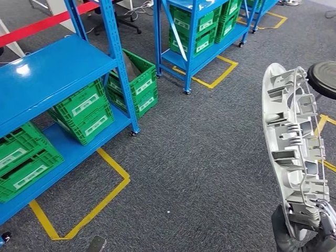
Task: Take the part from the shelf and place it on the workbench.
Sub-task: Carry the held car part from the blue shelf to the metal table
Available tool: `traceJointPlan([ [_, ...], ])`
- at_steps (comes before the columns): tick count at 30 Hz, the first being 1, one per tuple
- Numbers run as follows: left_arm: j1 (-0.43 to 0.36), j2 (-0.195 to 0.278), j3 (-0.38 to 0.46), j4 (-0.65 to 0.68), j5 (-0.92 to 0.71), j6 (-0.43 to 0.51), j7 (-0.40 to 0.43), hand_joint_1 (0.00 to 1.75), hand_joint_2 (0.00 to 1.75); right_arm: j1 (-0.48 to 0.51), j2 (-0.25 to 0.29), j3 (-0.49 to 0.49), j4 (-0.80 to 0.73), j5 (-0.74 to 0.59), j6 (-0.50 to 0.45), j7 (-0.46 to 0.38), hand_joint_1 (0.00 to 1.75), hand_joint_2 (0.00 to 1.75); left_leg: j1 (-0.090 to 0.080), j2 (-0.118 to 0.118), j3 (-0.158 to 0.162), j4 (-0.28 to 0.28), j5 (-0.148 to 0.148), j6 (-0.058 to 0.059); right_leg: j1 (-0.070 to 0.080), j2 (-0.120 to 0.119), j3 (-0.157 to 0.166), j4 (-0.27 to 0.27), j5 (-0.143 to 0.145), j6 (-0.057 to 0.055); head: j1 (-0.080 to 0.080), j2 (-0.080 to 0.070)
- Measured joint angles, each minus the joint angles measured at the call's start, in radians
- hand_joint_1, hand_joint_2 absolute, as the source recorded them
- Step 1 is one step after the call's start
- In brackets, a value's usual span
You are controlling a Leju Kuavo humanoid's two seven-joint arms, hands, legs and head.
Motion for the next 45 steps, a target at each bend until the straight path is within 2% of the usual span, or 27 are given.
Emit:
traceJointPlan([
  [2,-0.002,-0.001,0.004,-0.002,-0.011,0.001,0.002,0.0,1.75,0.001,0.005,-0.006,-0.001,0.001,0.0,0.0,1.75,1.75,-0.002,0.023,-0.002,0.007,-0.003,-0.006,0.001,-0.029,0.091,-0.139,0.048,-0.002,0.0,0.0],
  [4,-0.004,-0.003,0.008,-0.004,-0.019,0.002,0.004,0.0,1.75,0.002,0.013,-0.012,-0.003,-0.002,0.0,0.0,1.75,1.75,-0.005,0.04,-0.003,0.015,-0.008,-0.018,0.005,-0.052,0.148,-0.23,0.068,-0.016,-0.001,0.0],
  [7,-0.004,-0.005,0.016,-0.005,-0.03,0.003,0.009,0.0,1.75,0.007,0.03,-0.027,-0.005,-0.012,0.0,-0.002,1.75,1.75,-0.005,0.054,-0.003,0.02,-0.008,-0.034,0.007,-0.035,0.147,-0.238,0.075,-0.038,-0.002,0.0],
  [9,-0.003,-0.006,0.022,-0.006,-0.034,0.003,0.011,0.0,1.75,0.01,0.041,-0.036,-0.005,-0.016,0.0,-0.004,1.75,1.75,-0.001,0.022,-0.013,0.048,-0.036,-0.046,0.004,-0.019,0.143,-0.241,0.083,-0.05,-0.003,0.0],
  [11,0.0,-0.006,0.026,-0.006,-0.037,0.004,0.014,0.0,1.75,0.011,0.05,-0.041,-0.006,-0.015,0.0,-0.004,1.75,1.75,0.003,-0.028,-0.056,0.158,-0.106,-0.053,0.002,-0.002,0.138,-0.243,0.089,-0.058,-0.005,0.0],
  [12,0.002,-0.006,0.028,-0.006,-0.039,0.004,0.016,0.0,1.75,0.011,0.055,-0.043,-0.007,-0.014,0.0,-0.004,1.75,1.75,0.003,-0.039,-0.084,0.229,-0.139,-0.053,0.003,0.008,0.135,-0.242,0.092,-0.061,-0.004,0.0],
  [13,0.005,-0.006,0.03,-0.006,-0.042,0.003,0.017,0.0,1.75,0.012,0.059,-0.045,-0.007,-0.012,0.0,-0.004,1.75,1.75,0.003,-0.045,-0.108,0.29,-0.162,-0.052,0.004,0.021,0.132,-0.242,0.094,-0.062,-0.004,0.0],
  [14,0.007,-0.007,0.033,-0.006,-0.045,0.003,0.017,0.0,1.75,0.013,0.062,-0.047,-0.007,-0.009,0.0,-0.003,1.75,1.75,0.003,-0.047,-0.117,0.314,-0.162,-0.05,0.006,0.034,0.13,-0.241,0.095,-0.062,-0.004,0.0],
  [15,0.007,-0.007,0.035,-0.007,-0.047,0.003,0.018,0.0,1.75,0.013,0.065,-0.049,-0.007,-0.007,0.0,-0.002,1.75,1.75,0.003,-0.05,-0.107,0.297,-0.14,-0.047,0.006,0.047,0.129,-0.24,0.097,-0.061,-0.004,0.0],
  [16,0.007,-0.007,0.038,-0.008,-0.049,0.002,0.018,0.0,1.75,0.013,0.068,-0.05,-0.007,-0.005,0.0,-0.002,1.75,1.75,0.003,-0.057,-0.079,0.242,-0.104,-0.042,0.007,0.06,0.129,-0.239,0.098,-0.06,-0.004,0.0],
  [18,0.006,-0.006,0.043,-0.009,-0.052,0.002,0.018,0.0,1.75,0.013,0.072,-0.051,-0.008,-0.003,0.0,-0.001,1.75,1.75,0.003,-0.1,-0.014,0.105,-0.04,-0.029,0.008,0.086,0.127,-0.237,0.101,-0.055,-0.004,0.0],
  [20,0.005,-0.005,0.047,-0.009,-0.052,0.002,0.018,0.0,1.75,0.013,0.073,-0.053,-0.01,-0.002,0.0,-0.001,1.75,1.75,0.003,-0.129,0.015,0.034,-0.026,-0.021,0.006,0.108,0.115,-0.233,0.107,-0.045,-0.004,0.0],
  [22,0.003,-0.006,0.05,-0.01,-0.052,0.002,0.018,0.0,1.75,0.015,0.075,-0.054,-0.013,-0.002,0.0,-0.001,1.75,1.75,0.002,-0.114,0.016,0.023,-0.027,-0.018,0.003,0.126,0.101,-0.234,0.115,-0.031,-0.004,0.0],
  [24,0.001,-0.007,0.051,-0.013,-0.052,0.002,0.018,0.0,1.75,0.019,0.076,-0.056,-0.015,-0.002,0.0,0.0,1.75,1.75,0.005,-0.091,0.015,0.013,-0.018,-0.011,0.004,0.094,0.084,-0.221,0.105,-0.022,-0.001,0.0],
  [26,0.0,-0.007,0.052,-0.014,-0.052,0.002,0.018,0.0,1.75,0.017,0.076,-0.056,-0.016,-0.001,0.0,-0.001,1.75,1.75,0.005,-0.064,0.013,0.007,-0.013,-0.005,0.007,0.033,0.041,-0.134,0.052,-0.015,0.004,0.0],
  [27,0.002,-0.007,0.052,-0.015,-0.053,0.002,0.018,0.0,1.75,0.015,0.076,-0.056,-0.016,-0.001,0.0,0.0,1.75,1.75,0.004,-0.05,0.011,0.007,-0.012,-0.004,0.007,0.017,0.01,-0.066,0.017,-0.011,0.007,0.0],
  [29,0.006,-0.007,0.053,-0.015,-0.057,0.001,0.018,0.0,1.75,0.015,0.076,-0.057,-0.016,-0.001,0.0,0.002,1.75,1.75,0.001,-0.02,0.008,0.009,-0.012,-0.004,0.006,0.009,-0.037,0.046,-0.027,-0.006,0.007,0.0],
  [30,0.007,-0.007,0.054,-0.015,-0.06,0.0,0.019,0.0,1.75,0.015,0.076,-0.057,-0.016,0.0,0.0,0.003,1.75,1.75,0.001,-0.006,0.007,0.009,-0.013,-0.004,0.006,0.007,-0.037,0.057,-0.023,-0.005,0.007,0.0],
  [32,0.006,-0.008,0.055,-0.015,-0.065,0.0,0.02,0.0,1.75,0.015,0.076,-0.058,-0.016,0.001,0.0,0.006,1.75,1.75,0.0,0.019,0.008,0.011,-0.015,-0.006,0.006,-0.009,0.018,-0.025,0.023,-0.007,0.007,0.0],
  [33,0.006,-0.009,0.058,-0.016,-0.069,0.0,0.021,0.0,1.75,0.015,0.076,-0.058,-0.016,0.002,0.0,0.008,1.75,1.75,-0.002,0.03,0.009,0.013,-0.017,-0.009,0.008,-0.032,0.061,-0.095,0.05,-0.009,0.007,0.0],
  [35,0.006,-0.01,0.065,-0.019,-0.079,0.0,0.024,0.0,1.75,0.012,0.077,-0.058,-0.016,0.003,0.0,0.012,1.75,1.75,-0.009,0.047,0.008,0.021,-0.022,-0.018,0.013,-0.072,0.127,-0.203,0.075,-0.021,0.008,0.0],
  [36,0.006,-0.01,0.07,-0.02,-0.086,0.001,0.026,0.0,1.75,0.011,0.077,-0.058,-0.016,0.004,0.0,0.015,1.75,1.75,-0.012,0.056,0.007,0.024,-0.024,-0.023,0.016,-0.08,0.138,-0.224,0.075,-0.027,0.008,0.0],
  [38,0.007,-0.011,0.077,-0.023,-0.093,0.002,0.03,0.0,1.75,0.012,0.078,-0.059,-0.017,0.004,0.0,0.018,1.75,1.75,-0.013,0.075,0.006,0.028,-0.027,-0.03,0.016,-0.06,0.135,-0.227,0.077,-0.04,0.006,0.0],
  [39,0.007,-0.012,0.079,-0.024,-0.097,0.002,0.032,0.0,1.75,0.014,0.079,-0.059,-0.018,0.005,0.0,0.019,1.75,1.75,-0.011,0.066,0.004,0.034,-0.034,-0.035,0.015,-0.049,0.132,-0.228,0.08,-0.045,0.006,0.0],
  [41,0.007,-0.012,0.084,-0.028,-0.102,0.003,0.034,0.0,1.75,0.013,0.08,-0.06,-0.02,0.007,0.0,0.02,1.75,1.75,-0.006,0.012,-0.017,0.093,-0.08,-0.044,0.011,-0.028,0.13,-0.231,0.086,-0.056,0.003,0.0],
  [43,0.009,-0.012,0.09,-0.029,-0.105,0.003,0.035,0.0,1.75,0.01,0.082,-0.061,-0.021,0.008,0.0,0.022,1.75,1.75,-0.002,-0.037,-0.07,0.22,-0.145,-0.049,0.012,-0.004,0.128,-0.23,0.089,-0.062,0.0,0.0],
  [45,0.015,-0.013,0.093,-0.029,-0.106,0.003,0.036,0.0,1.75,0.01,0.083,-0.061,-0.021,0.009,0.0,0.023,1.75,1.75,-0.001,-0.046,-0.112,0.311,-0.165,-0.048,0.015,0.025,0.126,-0.229,0.09,-0.065,0.0,0.0],
])
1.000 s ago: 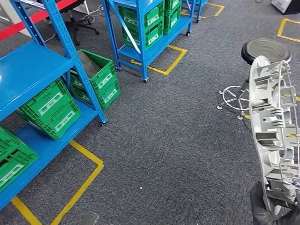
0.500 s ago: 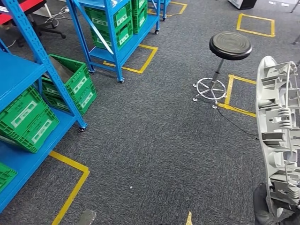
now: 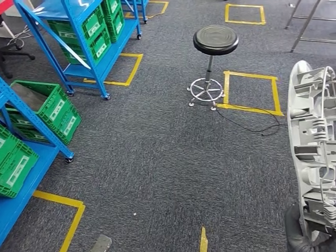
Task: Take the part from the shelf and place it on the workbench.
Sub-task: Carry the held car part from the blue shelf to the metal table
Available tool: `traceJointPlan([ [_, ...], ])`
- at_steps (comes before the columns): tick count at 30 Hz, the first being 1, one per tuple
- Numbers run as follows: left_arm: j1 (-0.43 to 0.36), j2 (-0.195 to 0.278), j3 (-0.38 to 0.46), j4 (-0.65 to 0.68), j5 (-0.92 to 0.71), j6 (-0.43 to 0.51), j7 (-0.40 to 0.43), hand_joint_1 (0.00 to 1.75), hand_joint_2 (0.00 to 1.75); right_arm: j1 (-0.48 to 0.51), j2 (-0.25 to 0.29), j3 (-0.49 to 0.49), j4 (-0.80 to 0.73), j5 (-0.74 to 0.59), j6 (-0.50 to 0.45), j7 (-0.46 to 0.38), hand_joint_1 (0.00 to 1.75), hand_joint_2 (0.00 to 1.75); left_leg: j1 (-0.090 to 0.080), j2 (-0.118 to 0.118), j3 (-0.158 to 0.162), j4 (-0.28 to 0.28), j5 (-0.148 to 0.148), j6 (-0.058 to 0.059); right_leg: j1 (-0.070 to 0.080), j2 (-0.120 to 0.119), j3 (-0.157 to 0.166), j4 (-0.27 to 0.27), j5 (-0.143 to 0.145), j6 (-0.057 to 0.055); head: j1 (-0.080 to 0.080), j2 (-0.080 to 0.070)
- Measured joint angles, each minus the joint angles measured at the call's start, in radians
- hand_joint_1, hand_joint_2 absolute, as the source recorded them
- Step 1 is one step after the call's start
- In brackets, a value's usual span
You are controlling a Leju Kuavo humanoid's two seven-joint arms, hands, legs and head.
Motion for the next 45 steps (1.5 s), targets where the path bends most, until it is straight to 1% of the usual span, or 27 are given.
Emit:
traceJointPlan([
  [1,0.002,0.0,0.001,0.0,0.0,0.0,0.0,0.0,1.75,0.0,0.0,0.0,0.0,0.0,0.0,0.0,1.75,1.75,0.0,-0.002,-0.003,0.002,0.015,0.003,0.002,0.015,0.0,0.001,0.001,-0.001,0.0,0.0],
  [2,0.002,0.0,0.003,-0.002,0.0,0.0,0.0,0.0,1.75,0.0,0.0,0.0,0.0,0.001,0.0,0.001,1.75,1.75,0.0,-0.007,0.016,-0.044,0.051,0.007,0.003,0.029,0.001,0.001,0.001,-0.001,0.0,0.0],
  [5,0.002,0.001,0.011,-0.004,-0.002,0.0,0.0,0.0,1.75,-0.002,0.002,0.0,0.0,0.003,0.0,0.002,1.75,1.75,0.001,-0.07,0.09,-0.224,0.142,0.024,0.004,0.064,-0.003,0.006,0.003,0.004,0.0,0.0],
  [7,0.003,0.001,0.015,-0.005,-0.004,-0.001,0.001,0.0,1.75,-0.002,0.003,0.0,0.0,0.005,0.0,0.002,1.75,1.75,0.0,-0.087,0.103,-0.263,0.143,0.028,0.001,0.085,-0.015,0.009,0.009,0.014,0.0,0.0],
  [9,0.004,-0.001,0.018,-0.007,-0.009,-0.001,0.001,0.0,1.75,0.002,0.003,-0.001,-0.001,0.007,0.0,0.006,1.75,1.75,0.001,-0.07,0.105,-0.276,0.146,0.032,-0.002,0.101,-0.027,0.009,0.014,0.025,0.0,0.0],
  [11,0.004,-0.002,0.023,-0.01,-0.017,-0.002,0.001,0.0,1.75,0.005,0.004,-0.003,-0.001,0.009,0.0,0.009,1.75,1.75,0.004,-0.046,0.107,-0.287,0.154,0.04,0.0,0.063,-0.05,0.045,-0.011,0.033,0.002,0.0],
  [13,0.007,-0.001,0.029,-0.012,-0.022,-0.003,0.002,0.0,1.75,0.004,0.004,-0.004,-0.001,0.012,0.0,0.011,1.75,1.75,0.003,-0.017,0.106,-0.291,0.157,0.044,0.0,0.004,-0.106,0.164,-0.077,0.039,0.005,0.0],
  [15,0.011,-0.001,0.032,-0.012,-0.024,-0.003,0.002,0.0,1.75,0.004,0.005,-0.005,-0.001,0.012,0.0,0.012,1.75,1.75,0.002,0.013,0.104,-0.29,0.157,0.044,-0.002,-0.013,-0.162,0.286,-0.126,0.047,0.006,0.0],
  [16,0.011,-0.001,0.033,-0.012,-0.025,-0.004,0.002,0.0,1.75,0.004,0.006,-0.005,-0.001,0.012,0.0,0.012,1.75,1.75,0.002,0.027,0.103,-0.29,0.157,0.044,-0.004,-0.016,-0.167,0.304,-0.126,0.05,0.006,0.0],
  [18,0.01,-0.002,0.033,-0.014,-0.026,-0.004,0.003,0.0,1.75,0.005,0.006,-0.006,-0.001,0.014,0.0,0.013,1.75,1.75,0.002,0.051,0.104,-0.29,0.155,0.042,-0.007,-0.03,-0.116,0.223,-0.079,0.052,0.006,0.0],
  [21,0.009,-0.002,0.035,-0.019,-0.032,-0.004,0.004,0.0,1.75,0.001,0.008,-0.007,-0.001,0.021,0.0,0.014,1.75,1.75,-0.004,0.08,0.108,-0.285,0.149,0.029,-0.004,-0.091,0.0,0.031,-0.02,0.043,0.007,0.0],
  [22,0.009,-0.002,0.036,-0.021,-0.033,-0.004,0.005,0.0,1.75,0.001,0.008,-0.007,-0.001,0.024,0.0,0.014,1.75,1.75,-0.007,0.089,0.109,-0.283,0.147,0.024,-0.001,-0.099,0.013,0.008,-0.019,0.037,0.007,0.0],
  [24,0.009,-0.002,0.039,-0.024,-0.036,-0.004,0.006,0.0,1.75,0.003,0.011,-0.01,-0.001,0.027,0.0,0.014,1.75,1.75,-0.008,0.105,0.109,-0.28,0.145,0.014,0.0,-0.08,0.011,0.003,-0.017,0.024,0.005,0.0],
  [25,0.008,-0.003,0.041,-0.026,-0.037,-0.005,0.007,0.0,1.75,0.005,0.013,-0.012,-0.001,0.027,0.0,0.014,1.75,1.75,-0.006,0.097,0.109,-0.276,0.139,0.009,0.0,-0.07,0.009,0.002,-0.015,0.018,0.004,0.0],
  [27,0.007,-0.003,0.043,-0.029,-0.039,-0.005,0.007,0.0,1.75,0.005,0.015,-0.014,-0.001,0.028,0.0,0.014,1.75,1.75,0.0,0.049,0.09,-0.222,0.099,-0.001,-0.004,-0.05,0.009,-0.001,-0.009,0.007,0.002,0.0],
  [28,0.008,-0.003,0.043,-0.029,-0.04,-0.005,0.008,0.0,1.75,0.004,0.017,-0.014,-0.001,0.029,0.0,0.014,1.75,1.75,0.002,0.022,0.067,-0.165,0.065,-0.004,-0.004,-0.04,0.008,-0.001,-0.008,0.003,0.0,0.0],
  [30,0.014,-0.003,0.045,-0.029,-0.043,-0.005,0.011,0.0,1.75,0.003,0.019,-0.014,-0.001,0.033,0.0,0.015,1.75,1.75,0.003,0.001,0.008,-0.031,0.009,-0.004,-0.001,-0.014,0.008,0.0,-0.007,-0.001,-0.002,0.0],
  [31,0.017,-0.003,0.047,-0.029,-0.047,-0.006,0.014,0.0,1.75,0.004,0.02,-0.014,-0.001,0.038,0.0,0.016,1.75,1.75,0.002,-0.001,-0.011,0.009,0.002,-0.002,0.001,0.0,0.008,0.0,-0.007,-0.002,-0.002,0.0],
  [32,0.019,-0.003,0.049,-0.029,-0.052,-0.006,0.017,0.0,1.75,0.004,0.021,-0.014,-0.001,0.043,0.0,0.018,1.75,1.75,0.002,-0.002,-0.013,0.009,0.018,0.002,0.003,0.014,0.009,0.001,-0.006,-0.002,-0.002,0.0],
  [34,0.021,-0.003,0.057,-0.032,-0.065,-0.007,0.02,0.0,1.75,0.005,0.023,-0.015,-0.001,0.055,0.0,0.022,1.75,1.75,0.0,-0.021,0.03,-0.097,0.095,0.013,0.004,0.041,0.012,0.001,-0.007,-0.002,-0.002,0.0],
  [36,0.022,-0.002,0.068,-0.035,-0.078,-0.008,0.021,0.0,1.75,0.005,0.025,-0.015,-0.001,0.07,0.0,0.028,1.75,1.75,-0.001,-0.065,0.082,-0.222,0.149,0.025,0.005,0.065,0.011,0.004,-0.007,0.001,-0.001,0.0],
  [38,0.023,-0.001,0.078,-0.038,-0.089,-0.01,0.025,0.0,1.75,0.006,0.025,-0.015,-0.001,0.089,0.0,0.036,1.75,1.75,-0.003,-0.084,0.1,-0.266,0.151,0.03,0.002,0.085,0.001,0.007,-0.004,0.01,-0.001,0.0],
  [39,0.023,-0.002,0.082,-0.04,-0.093,-0.011,0.026,0.0,1.75,0.008,0.026,-0.015,-0.001,0.099,0.0,0.041,1.75,1.75,-0.003,-0.075,0.102,-0.274,0.15,0.032,-0.001,0.095,-0.006,0.005,-0.001,0.016,-0.001,0.0],
  [40,0.023,-0.003,0.086,-0.044,-0.1,-0.012,0.029,0.0,1.75,0.011,0.027,-0.016,-0.001,0.111,0.0,0.047,1.75,1.75,-0.003,-0.064,0.103,-0.281,0.153,0.035,-0.002,0.092,-0.011,0.007,-0.001,0.021,-0.001,0.0],
  [42,0.022,-0.005,0.096,-0.05,-0.115,-0.016,0.033,0.0,1.75,0.014,0.027,-0.017,-0.001,0.134,0.0,0.057,1.75,1.75,0.0,-0.042,0.108,-0.295,0.16,0.042,0.0,0.051,-0.035,0.043,-0.026,0.029,0.003,0.0],
  [44,0.025,-0.006,0.108,-0.053,-0.133,-0.02,0.038,0.0,1.75,0.011,0.027,-0.018,-0.001,0.153,0.0,0.064,1.75,1.75,0.0,-0.017,0.11,-0.3,0.162,0.047,-0.001,0.002,-0.087,0.151,-0.083,0.036,0.005,0.0],
  [45,0.028,-0.007,0.115,-0.054,-0.14,-0.021,0.039,0.0,1.75,0.009,0.027,-0.018,-0.001,0.16,0.0,0.068,1.75,1.75,-0.001,-0.002,0.109,-0.299,0.161,0.048,-0.003,-0.008,-0.12,0.217,-0.109,0.041,0.005,0.0],
])
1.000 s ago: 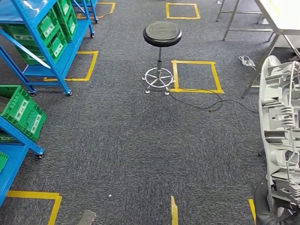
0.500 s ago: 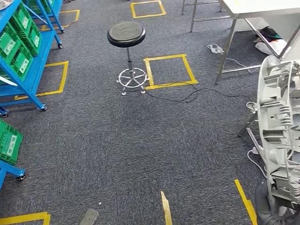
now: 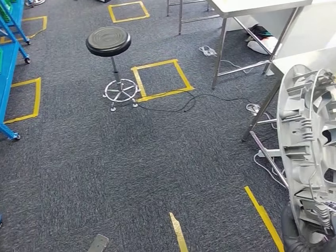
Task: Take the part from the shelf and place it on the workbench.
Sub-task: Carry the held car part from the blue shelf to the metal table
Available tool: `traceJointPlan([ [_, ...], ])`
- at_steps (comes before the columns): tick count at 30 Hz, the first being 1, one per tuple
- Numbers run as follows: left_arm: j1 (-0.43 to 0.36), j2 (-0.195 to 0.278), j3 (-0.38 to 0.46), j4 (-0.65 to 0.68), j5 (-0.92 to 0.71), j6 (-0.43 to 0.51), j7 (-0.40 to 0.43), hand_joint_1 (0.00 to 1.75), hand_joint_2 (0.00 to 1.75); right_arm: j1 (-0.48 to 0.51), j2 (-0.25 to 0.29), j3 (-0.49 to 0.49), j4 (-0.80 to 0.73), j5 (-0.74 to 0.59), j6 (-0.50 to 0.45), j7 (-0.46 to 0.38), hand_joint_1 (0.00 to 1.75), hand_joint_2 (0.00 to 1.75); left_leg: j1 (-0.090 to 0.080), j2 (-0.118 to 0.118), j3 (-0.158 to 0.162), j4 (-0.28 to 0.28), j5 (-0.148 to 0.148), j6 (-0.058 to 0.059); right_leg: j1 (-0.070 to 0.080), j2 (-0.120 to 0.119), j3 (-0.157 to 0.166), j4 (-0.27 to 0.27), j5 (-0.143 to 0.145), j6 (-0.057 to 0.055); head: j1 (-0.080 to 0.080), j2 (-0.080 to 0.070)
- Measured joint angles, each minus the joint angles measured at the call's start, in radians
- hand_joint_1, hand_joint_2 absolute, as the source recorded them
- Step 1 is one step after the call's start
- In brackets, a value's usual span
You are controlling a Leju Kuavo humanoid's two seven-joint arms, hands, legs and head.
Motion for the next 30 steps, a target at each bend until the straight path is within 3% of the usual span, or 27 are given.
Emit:
traceJointPlan([
  [1,0.002,-0.001,0.006,0.0,-0.006,-0.001,0.001,0.0,1.75,0.0,0.0,0.0,0.0,0.005,0.0,0.003,1.75,1.75,0.0,0.014,0.0,0.0,-0.001,0.0,-0.002,-0.004,-0.023,0.045,-0.012,0.004,0.0,0.0],
  [2,0.003,-0.001,0.012,0.0,-0.011,-0.002,0.002,0.0,1.75,0.001,0.0,-0.001,0.0,0.008,0.0,0.006,1.75,1.75,0.0,0.028,0.0,0.001,-0.002,-0.001,-0.005,-0.008,-0.03,0.059,-0.007,0.008,0.0,0.0],
  [3,0.003,-0.002,0.016,-0.001,-0.014,-0.003,0.002,0.0,1.75,0.001,0.0,-0.002,0.0,0.01,0.0,0.008,1.75,1.75,0.0,0.04,0.001,0.001,-0.004,-0.004,-0.008,-0.013,-0.015,0.029,0.017,0.011,0.0,0.0],
  [5,0.003,-0.003,0.023,-0.003,-0.02,-0.005,0.002,0.0,1.75,0.001,0.0,-0.002,0.0,0.013,0.0,0.01,1.75,1.75,0.0,0.062,0.006,0.004,-0.01,-0.012,-0.009,-0.049,0.058,-0.105,0.077,0.015,0.0,0.0],
  [7,0.002,-0.003,0.033,-0.006,-0.031,-0.007,0.003,0.0,1.75,0.0,0.0,-0.002,0.0,0.021,0.0,0.016,1.75,1.75,-0.005,0.079,0.011,0.009,-0.018,-0.023,-0.007,-0.08,0.112,-0.199,0.101,0.006,-0.001,0.0],
  [8,0.002,-0.003,0.038,-0.007,-0.038,-0.008,0.003,0.0,1.75,0.0,0.0,-0.002,0.0,0.025,0.0,0.019,1.75,1.75,-0.007,0.087,0.013,0.01,-0.02,-0.027,-0.004,-0.083,0.12,-0.211,0.099,0.0,-0.002,0.0],
  [10,0.001,-0.004,0.047,-0.01,-0.049,-0.01,0.005,0.0,1.75,0.004,0.0,-0.004,0.0,0.032,0.0,0.026,1.75,1.75,-0.006,0.102,0.015,0.012,-0.023,-0.035,-0.003,-0.061,0.118,-0.211,0.102,-0.015,-0.004,0.0],
  [12,0.0,-0.004,0.054,-0.014,-0.056,-0.012,0.007,0.0,1.75,0.007,0.001,-0.005,0.0,0.036,0.0,0.028,1.75,1.75,-0.001,0.077,0.005,0.044,-0.05,-0.044,-0.005,-0.041,0.118,-0.213,0.106,-0.026,-0.007,0.0],
  [14,0.002,-0.004,0.06,-0.016,-0.061,-0.013,0.008,0.0,1.75,0.007,0.002,-0.005,0.0,0.039,0.0,0.03,1.75,1.75,0.003,0.026,-0.043,0.157,-0.112,-0.05,-0.006,-0.021,0.119,-0.214,0.108,-0.034,-0.011,0.0],
  [15,0.004,-0.005,0.064,-0.016,-0.066,-0.014,0.01,0.0,1.75,0.007,0.003,-0.006,0.0,0.042,0.0,0.032,1.75,1.75,0.003,0.012,-0.076,0.228,-0.141,-0.051,-0.005,-0.009,0.119,-0.214,0.108,-0.036,-0.013,0.0],
  [16,0.008,-0.005,0.068,-0.016,-0.074,-0.015,0.012,0.0,1.75,0.007,0.003,-0.006,0.0,0.046,0.0,0.035,1.75,1.75,0.004,0.006,-0.104,0.284,-0.156,-0.049,-0.004,0.005,0.12,-0.214,0.108,-0.038,-0.013,0.0],
  [17,0.01,-0.006,0.072,-0.016,-0.085,-0.017,0.014,0.0,1.75,0.008,0.003,-0.006,0.0,0.051,0.0,0.039,1.75,1.75,0.003,0.002,-0.119,0.307,-0.151,-0.047,-0.002,0.019,0.121,-0.213,0.107,-0.038,-0.013,0.0],
  [19,0.012,-0.007,0.084,-0.018,-0.108,-0.019,0.017,0.0,1.75,0.009,0.003,-0.006,0.0,0.061,0.0,0.05,1.75,1.75,0.003,-0.008,-0.1,0.242,-0.087,-0.038,0.0,0.045,0.125,-0.213,0.107,-0.039,-0.012,0.0],
  [21,0.012,-0.008,0.097,-0.022,-0.129,-0.022,0.019,0.0,1.75,0.009,0.003,-0.006,0.0,0.07,0.0,0.062,1.75,1.75,0.003,-0.047,-0.05,0.11,-0.018,-0.027,0.002,0.067,0.126,-0.211,0.106,-0.037,-0.012,0.0],
  [23,0.013,-0.009,0.111,-0.026,-0.149,-0.025,0.023,0.0,1.75,0.009,0.002,-0.005,0.0,0.081,0.0,0.072,1.75,1.75,0.003,-0.074,-0.023,0.039,0.001,-0.024,0.001,0.088,0.119,-0.209,0.106,-0.03,-0.012,0.0],
  [25,0.014,-0.014,0.126,-0.031,-0.17,-0.03,0.027,0.0,1.75,0.011,0.002,-0.003,0.0,0.092,0.0,0.085,1.75,1.75,0.003,-0.062,-0.019,0.026,-0.002,-0.021,-0.001,0.106,0.11,-0.209,0.109,-0.019,-0.012,0.0],
  [27,0.013,-0.019,0.143,-0.038,-0.192,-0.035,0.03,0.0,1.75,0.015,-0.001,-0.001,0.0,0.102,0.0,0.098,1.75,1.75,0.006,-0.043,-0.016,0.014,0.004,-0.013,0.001,0.08,0.092,-0.186,0.091,-0.009,-0.01,0.0],
  [28,0.012,-0.021,0.152,-0.04,-0.203,-0.038,0.031,0.0,1.75,0.015,-0.003,0.001,0.0,0.107,0.0,0.103,1.75,1.75,0.008,-0.032,-0.014,0.009,0.006,-0.008,0.002,0.053,0.071,-0.147,0.067,-0.005,-0.008,0.0],
  [30,0.014,-0.024,0.169,-0.043,-0.216,-0.041,0.031,0.0,1.75,0.012,-0.007,0.005,0.0,0.113,0.0,0.11,1.75,1.75,0.006,-0.011,-0.013,0.008,0.005,-0.003,0.001,0.005,0.007,-0.019,0.003,0.003,-0.007,0.0],
])
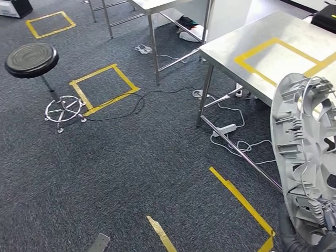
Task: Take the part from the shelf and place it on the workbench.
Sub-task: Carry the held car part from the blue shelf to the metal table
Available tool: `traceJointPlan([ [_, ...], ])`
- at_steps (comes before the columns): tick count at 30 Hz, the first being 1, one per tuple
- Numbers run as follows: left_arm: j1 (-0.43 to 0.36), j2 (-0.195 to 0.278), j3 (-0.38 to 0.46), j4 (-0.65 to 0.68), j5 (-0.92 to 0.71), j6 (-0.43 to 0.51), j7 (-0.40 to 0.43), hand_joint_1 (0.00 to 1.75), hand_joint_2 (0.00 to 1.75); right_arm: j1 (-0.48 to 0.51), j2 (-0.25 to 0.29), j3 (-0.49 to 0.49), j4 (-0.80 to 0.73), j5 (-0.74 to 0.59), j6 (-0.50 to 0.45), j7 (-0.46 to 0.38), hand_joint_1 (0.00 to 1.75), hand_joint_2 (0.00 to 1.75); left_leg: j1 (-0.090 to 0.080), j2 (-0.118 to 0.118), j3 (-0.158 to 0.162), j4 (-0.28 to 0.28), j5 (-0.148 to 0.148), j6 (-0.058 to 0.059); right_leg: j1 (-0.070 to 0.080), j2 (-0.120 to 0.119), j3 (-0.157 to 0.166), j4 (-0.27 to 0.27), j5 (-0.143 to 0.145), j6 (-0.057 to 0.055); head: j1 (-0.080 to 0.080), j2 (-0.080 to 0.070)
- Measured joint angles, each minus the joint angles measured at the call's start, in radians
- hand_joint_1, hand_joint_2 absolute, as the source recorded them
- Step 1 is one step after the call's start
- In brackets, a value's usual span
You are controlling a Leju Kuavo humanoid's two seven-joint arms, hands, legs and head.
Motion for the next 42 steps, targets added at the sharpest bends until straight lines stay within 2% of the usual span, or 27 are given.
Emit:
traceJointPlan([
  [1,0.002,-0.002,0.007,0.0,-0.005,-0.001,0.0,0.0,1.75,0.0,-0.002,0.002,0.0,0.002,0.0,0.003,1.75,1.75,-0.001,0.011,0.0,0.0,-0.001,0.0,-0.002,-0.008,-0.031,0.06,-0.021,0.004,0.0,0.0],
  [2,0.004,-0.003,0.012,0.0,-0.01,-0.002,0.0,0.0,1.75,0.0,-0.004,0.003,0.001,0.003,0.0,0.006,1.75,1.75,-0.001,0.022,0.002,0.001,-0.003,-0.001,-0.005,-0.012,-0.048,0.091,-0.024,0.008,0.0,0.0],
  [3,0.005,-0.004,0.017,0.0,-0.017,-0.002,0.001,0.0,1.75,0.001,-0.007,0.003,0.002,0.004,0.0,0.01,1.75,1.75,0.0,0.03,0.003,0.001,-0.006,-0.003,-0.008,-0.015,-0.044,0.081,-0.007,0.012,0.0,0.0],
  [4,0.005,-0.006,0.022,-0.001,-0.027,-0.003,0.002,0.0,1.75,0.001,-0.01,0.004,0.002,0.006,0.0,0.015,1.75,1.75,0.001,0.036,0.007,0.002,-0.009,-0.006,-0.012,-0.02,-0.02,0.034,0.026,0.015,0.0,0.0],
  [6,0.003,-0.008,0.034,-0.002,-0.049,-0.004,0.003,0.0,1.75,0.0,-0.017,0.009,0.003,0.013,0.0,0.027,1.75,1.75,0.0,0.044,0.015,0.004,-0.017,-0.016,-0.017,-0.034,0.059,-0.108,0.086,0.019,0.001,0.0],
  [8,0.0,-0.011,0.051,-0.004,-0.072,-0.008,0.003,0.0,1.75,-0.001,-0.025,0.018,0.004,0.02,0.0,0.041,1.75,1.75,-0.004,0.048,0.018,0.007,-0.023,-0.027,-0.015,-0.04,0.106,-0.184,0.1,0.008,-0.001,0.0],
  [12,-0.003,-0.017,0.089,-0.011,-0.116,-0.02,0.004,0.0,1.75,0.0,-0.044,0.037,0.008,0.033,0.0,0.069,1.75,1.75,0.003,0.044,0.019,0.026,-0.041,-0.047,-0.01,-0.033,0.115,-0.191,0.094,-0.023,-0.004,0.0],
  [14,-0.003,-0.02,0.109,-0.013,-0.134,-0.025,0.004,0.0,1.75,-0.001,-0.05,0.047,0.008,0.038,0.0,0.075,1.75,1.75,0.005,0.027,-0.023,0.12,-0.089,-0.053,-0.012,-0.03,0.123,-0.193,0.091,-0.034,-0.006,0.0],
  [16,0.0,-0.021,0.125,-0.013,-0.143,-0.028,0.004,0.0,1.75,-0.001,-0.055,0.056,0.009,0.041,0.0,0.077,1.75,1.75,0.005,0.016,-0.097,0.259,-0.137,-0.054,-0.01,-0.026,0.129,-0.193,0.085,-0.042,-0.007,0.0],
  [17,0.003,-0.021,0.131,-0.013,-0.145,-0.029,0.005,0.0,1.75,-0.001,-0.057,0.059,0.01,0.042,0.0,0.078,1.75,1.75,0.005,0.014,-0.124,0.301,-0.14,-0.053,-0.008,-0.022,0.134,-0.193,0.082,-0.044,-0.007,0.0],
  [18,0.005,-0.021,0.136,-0.013,-0.146,-0.029,0.005,0.0,1.75,-0.001,-0.058,0.06,0.011,0.042,0.0,0.078,1.75,1.75,0.004,0.014,-0.134,0.304,-0.121,-0.05,-0.006,-0.017,0.139,-0.193,0.078,-0.045,-0.007,0.0],
  [19,0.006,-0.022,0.141,-0.013,-0.146,-0.029,0.005,0.0,1.75,-0.001,-0.059,0.062,0.011,0.042,0.0,0.079,1.75,1.75,0.003,0.013,-0.126,0.269,-0.085,-0.044,-0.005,-0.013,0.146,-0.193,0.073,-0.045,-0.007,0.0],
  [20,0.006,-0.022,0.145,-0.014,-0.147,-0.029,0.005,0.0,1.75,-0.001,-0.061,0.064,0.012,0.043,0.0,0.079,1.75,1.75,0.0,0.011,-0.105,0.207,-0.039,-0.036,-0.004,-0.01,0.153,-0.193,0.068,-0.044,-0.007,0.0],
  [21,0.006,-0.021,0.149,-0.014,-0.148,-0.029,0.005,0.0,1.75,-0.001,-0.062,0.065,0.012,0.044,0.0,0.08,1.75,1.75,-0.005,0.009,-0.081,0.143,-0.005,-0.026,-0.003,-0.007,0.158,-0.193,0.063,-0.042,-0.006,0.0],
  [22,0.006,-0.02,0.153,-0.014,-0.149,-0.029,0.005,0.0,1.75,-0.002,-0.063,0.067,0.012,0.046,0.0,0.08,1.75,1.75,-0.009,0.007,-0.058,0.086,0.014,-0.018,-0.003,-0.005,0.161,-0.193,0.058,-0.038,-0.007,0.0],
  [23,0.005,-0.02,0.156,-0.015,-0.15,-0.029,0.005,0.0,1.75,-0.002,-0.065,0.068,0.012,0.048,0.0,0.081,1.75,1.75,-0.013,0.005,-0.044,0.051,0.019,-0.012,-0.003,-0.003,0.162,-0.195,0.056,-0.034,-0.006,0.0],
  [26,0.004,-0.022,0.164,-0.016,-0.156,-0.03,0.006,0.0,1.75,-0.001,-0.069,0.073,0.013,0.051,0.0,0.086,1.75,1.75,-0.013,0.004,-0.03,0.016,0.012,-0.004,-0.005,-0.004,0.162,-0.19,0.061,-0.016,-0.006,0.0],
  [28,0.003,-0.024,0.168,-0.017,-0.157,-0.03,0.006,0.0,1.75,-0.002,-0.072,0.075,0.014,0.053,0.0,0.087,1.75,1.75,-0.008,0.003,-0.014,0.002,0.013,0.002,-0.005,-0.008,0.146,-0.152,0.042,-0.009,-0.003,0.0],
  [31,0.001,-0.027,0.173,-0.019,-0.163,-0.031,0.006,0.0,1.75,-0.006,-0.075,0.078,0.014,0.058,0.0,0.087,1.75,1.75,-0.007,0.004,-0.005,-0.003,0.008,0.007,-0.007,-0.011,0.046,0.016,-0.029,0.002,-0.001,0.0],
  [32,0.002,-0.028,0.174,-0.019,-0.165,-0.031,0.006,0.0,1.75,-0.006,-0.076,0.078,0.015,0.058,0.0,0.088,1.75,1.75,-0.007,0.004,-0.003,-0.003,0.005,0.006,-0.009,-0.011,0.012,0.06,-0.038,0.007,-0.002,0.0],
  [33,0.003,-0.029,0.176,-0.019,-0.167,-0.032,0.006,0.0,1.75,-0.005,-0.077,0.078,0.015,0.059,0.0,0.09,1.75,1.75,-0.006,0.005,0.001,-0.003,0.001,0.005,-0.01,-0.011,-0.006,0.071,-0.028,0.011,-0.002,0.0],
  [34,0.003,-0.03,0.177,-0.019,-0.169,-0.032,0.006,0.0,1.75,-0.005,-0.078,0.079,0.016,0.059,0.0,0.091,1.75,1.75,-0.005,0.005,0.007,-0.002,-0.004,0.002,-0.013,-0.013,-0.006,0.048,0.0,0.015,-0.001,0.0],
  [36,0.004,-0.031,0.181,-0.019,-0.17,-0.032,0.006,0.0,1.75,-0.004,-0.079,0.079,0.017,0.059,0.0,0.093,1.75,1.75,-0.002,0.004,0.023,-0.002,-0.016,-0.006,-0.02,-0.017,0.037,-0.07,0.08,0.021,-0.001,0.0],
  [37,0.003,-0.031,0.183,-0.019,-0.171,-0.032,0.006,0.0,1.75,-0.006,-0.079,0.079,0.017,0.06,0.0,0.093,1.75,1.75,-0.003,0.004,0.028,0.0,-0.022,-0.012,-0.02,-0.021,0.057,-0.127,0.096,0.018,0.0,0.0],
  [39,0.003,-0.031,0.186,-0.02,-0.173,-0.032,0.006,0.0,1.75,-0.008,-0.08,0.08,0.019,0.061,0.0,0.093,1.75,1.75,-0.005,0.006,0.034,0.004,-0.032,-0.025,-0.016,-0.025,0.078,-0.177,0.095,0.003,-0.001,0.0],
  [40,0.003,-0.03,0.188,-0.02,-0.175,-0.032,0.006,0.0,1.75,-0.007,-0.08,0.08,0.019,0.061,0.0,0.093,1.75,1.75,-0.005,0.006,0.037,0.008,-0.035,-0.031,-0.014,-0.025,0.08,-0.182,0.088,-0.008,-0.001,0.0],
  [42,0.004,-0.031,0.19,-0.021,-0.176,-0.033,0.006,0.0,1.75,-0.003,-0.081,0.078,0.019,0.061,0.0,0.095,1.75,1.75,-0.002,0.007,0.044,0.021,-0.045,-0.042,-0.014,-0.021,0.096,-0.181,0.093,-0.023,-0.002,0.0],
])
